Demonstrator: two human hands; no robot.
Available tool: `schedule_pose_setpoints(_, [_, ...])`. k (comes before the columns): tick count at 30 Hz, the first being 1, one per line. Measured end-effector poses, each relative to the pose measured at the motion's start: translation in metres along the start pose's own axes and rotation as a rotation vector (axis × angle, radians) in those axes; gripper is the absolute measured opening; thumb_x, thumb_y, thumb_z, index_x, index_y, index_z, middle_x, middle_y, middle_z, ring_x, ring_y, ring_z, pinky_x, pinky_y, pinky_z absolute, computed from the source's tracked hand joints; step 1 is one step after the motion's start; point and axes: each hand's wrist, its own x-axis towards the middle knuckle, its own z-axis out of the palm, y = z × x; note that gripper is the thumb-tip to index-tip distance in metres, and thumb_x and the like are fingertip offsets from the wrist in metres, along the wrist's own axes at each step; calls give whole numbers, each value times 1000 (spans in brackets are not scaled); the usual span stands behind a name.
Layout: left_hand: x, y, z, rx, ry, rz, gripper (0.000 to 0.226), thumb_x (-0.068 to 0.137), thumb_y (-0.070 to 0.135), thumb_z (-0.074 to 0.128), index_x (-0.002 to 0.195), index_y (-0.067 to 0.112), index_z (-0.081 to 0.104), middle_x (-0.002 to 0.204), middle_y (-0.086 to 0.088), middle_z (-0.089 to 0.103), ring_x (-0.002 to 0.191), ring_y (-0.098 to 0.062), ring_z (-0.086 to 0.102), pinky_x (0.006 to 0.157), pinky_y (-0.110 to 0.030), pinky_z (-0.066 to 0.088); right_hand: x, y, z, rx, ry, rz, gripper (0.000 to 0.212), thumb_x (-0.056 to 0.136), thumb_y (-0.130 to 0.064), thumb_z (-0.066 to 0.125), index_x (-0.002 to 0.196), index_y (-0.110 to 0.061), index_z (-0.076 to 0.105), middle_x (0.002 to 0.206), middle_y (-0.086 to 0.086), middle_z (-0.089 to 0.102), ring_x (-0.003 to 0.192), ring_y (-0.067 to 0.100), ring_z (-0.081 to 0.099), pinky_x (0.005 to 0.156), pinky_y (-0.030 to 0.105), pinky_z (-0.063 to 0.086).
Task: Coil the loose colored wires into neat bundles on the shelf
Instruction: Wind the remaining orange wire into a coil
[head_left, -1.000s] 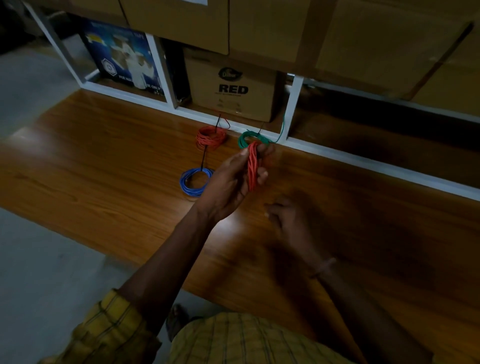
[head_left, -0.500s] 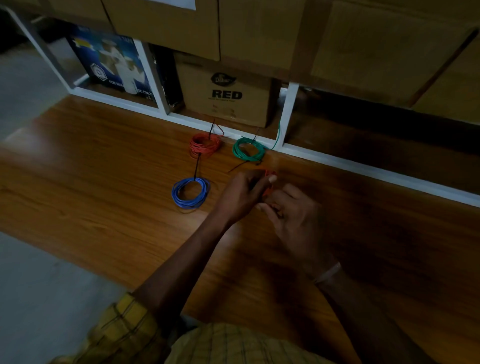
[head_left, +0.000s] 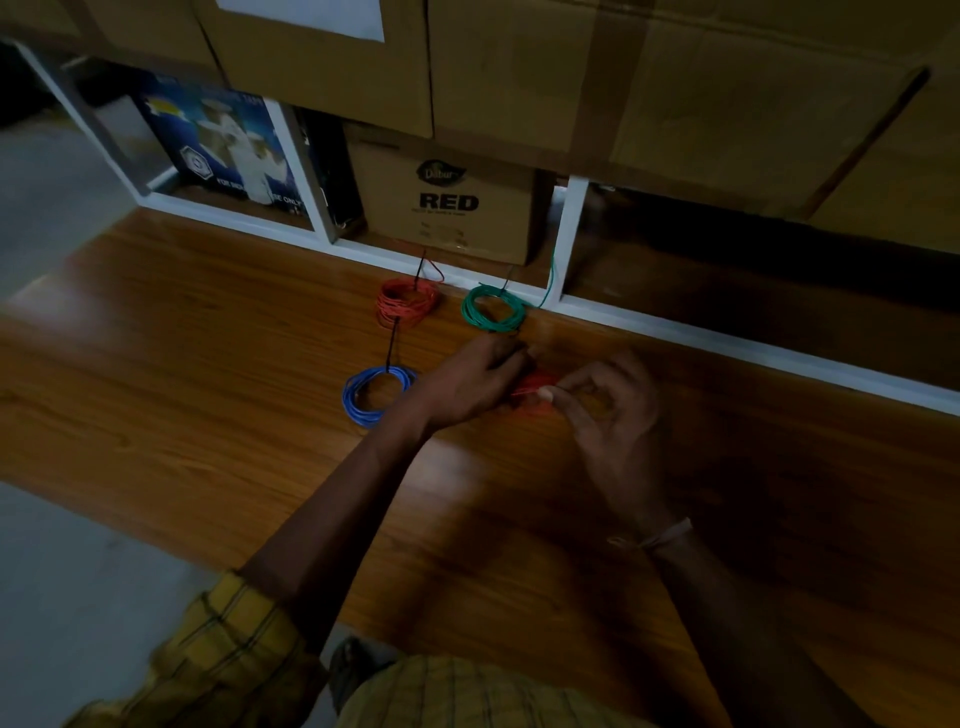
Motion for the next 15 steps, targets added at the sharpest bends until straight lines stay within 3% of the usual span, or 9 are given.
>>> schedule_pose_setpoints(2, [-3, 2, 0, 39, 6, 7, 36, 113, 31, 44, 93, 9, 64, 74, -5, 63, 59, -6, 61, 55, -19, 46, -1, 2, 2, 1, -9, 26, 17, 81, -28, 85, 83, -19, 70, 96, -8, 51, 93, 9, 53, 81, 29, 47])
schedule_pose_setpoints(4, [-5, 3, 2, 91, 30, 30, 35, 113, 30, 45, 89, 14, 63, 72, -4, 61, 59, -10, 57, 54, -25, 44, -3, -1, 4, 29, -17, 17, 15, 82, -27, 83, 85, -18, 71, 98, -6, 51, 96, 10, 53, 83, 28, 47])
schedule_pose_setpoints(9, [-11, -3, 3, 5, 193, -24, 40, 113, 33, 44, 90, 8, 65, 71, -9, 60, 60, -18, 55, 56, -35, 41, -8, -11, -1, 33, 20, -29, 14, 86, -28, 80, 90, -17, 72, 101, -3, 54, 98, 7, 53, 84, 22, 47])
schedule_pose_setpoints(12, [-21, -9, -3, -188, 226, -93, 39, 113, 35, 44, 90, 11, 64, 72, -10, 59, 58, -24, 51, 54, -34, 39, -12, -10, -6, 50, -17, 31, 34, 81, -43, 81, 106, -27, 67, 112, -9, 58, 106, -1, 55, 86, 21, 48])
schedule_pose_setpoints(15, [-30, -13, -7, -392, 157, -135, 39, 113, 33, 44, 85, 15, 63, 64, 1, 57, 49, -10, 44, 47, -23, 32, -14, -12, -8, 218, -258, 250, 68, 74, -55, 82, 132, -36, 52, 136, -20, 55, 125, -6, 51, 100, 26, 48])
